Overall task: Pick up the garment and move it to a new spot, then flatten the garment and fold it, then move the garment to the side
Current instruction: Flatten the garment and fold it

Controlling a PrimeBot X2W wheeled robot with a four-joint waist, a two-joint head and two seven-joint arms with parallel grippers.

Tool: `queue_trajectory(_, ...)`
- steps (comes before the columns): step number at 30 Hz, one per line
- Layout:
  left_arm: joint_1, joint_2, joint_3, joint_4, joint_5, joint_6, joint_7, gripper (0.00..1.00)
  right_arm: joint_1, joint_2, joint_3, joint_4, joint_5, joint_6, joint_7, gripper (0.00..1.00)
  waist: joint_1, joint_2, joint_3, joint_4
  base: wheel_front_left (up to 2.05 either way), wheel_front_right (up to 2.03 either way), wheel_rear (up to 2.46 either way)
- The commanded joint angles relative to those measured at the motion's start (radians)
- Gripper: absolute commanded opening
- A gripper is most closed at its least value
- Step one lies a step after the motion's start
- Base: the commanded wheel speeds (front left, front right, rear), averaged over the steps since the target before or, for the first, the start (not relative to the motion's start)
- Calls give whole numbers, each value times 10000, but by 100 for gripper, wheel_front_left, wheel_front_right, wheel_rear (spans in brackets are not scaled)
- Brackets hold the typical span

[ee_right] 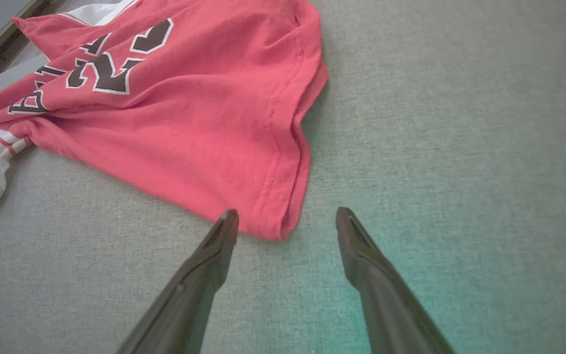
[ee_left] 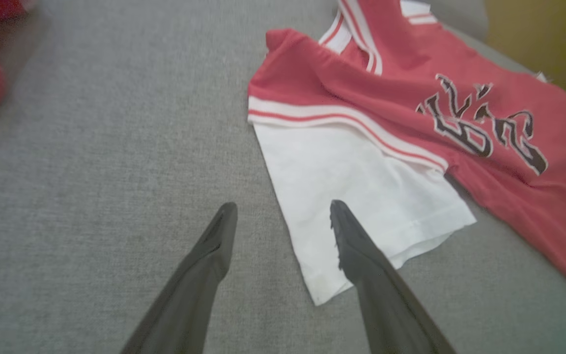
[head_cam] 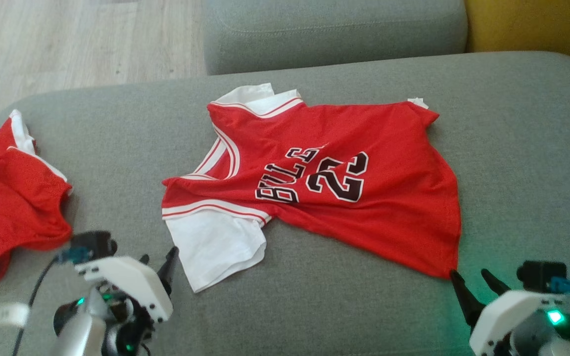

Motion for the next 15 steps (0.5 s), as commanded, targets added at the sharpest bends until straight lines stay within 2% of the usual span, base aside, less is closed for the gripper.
queue_trajectory(1, -690, 291, 437, -202, -48, -19, 256, 100, -694, -132, 205, -286, 56, 67, 85, 100, 0, 0, 66, 8, 0, 0, 0)
queue_trajectory(3, -1166, 331, 552, 126, -434, -78, 955, 100, -899, -81, 279, -98, 140, 67, 380, 100, 0, 0, 153, 12, 0, 0, 0)
queue_trajectory(4, -1551, 416, 466, 592, -729, -230, 1845, 100, -1100, -42, 358, 119, 202, 67, 578, 100, 0, 0, 198, -6, 0, 0, 0)
queue_trajectory(9, -2229, 429, 304, 1636, -1605, -722, 3808, 100, -1466, 45, 513, 666, 308, 67, 863, 100, 0, 0, 217, -105, 0, 0, 0)
queue_trajectory(12, -2514, 570, 79, 2009, -1680, -826, 4626, 100, -1558, 93, 651, 880, 384, 67, 922, 100, 0, 0, 235, -149, 0, 0, 0)
queue_trajectory(15, -2794, 696, -29, 2324, -1609, -712, 5020, 100, -1671, 128, 783, 1081, 457, 67, 792, 100, 0, 0, 298, -178, 0, 0, 0)
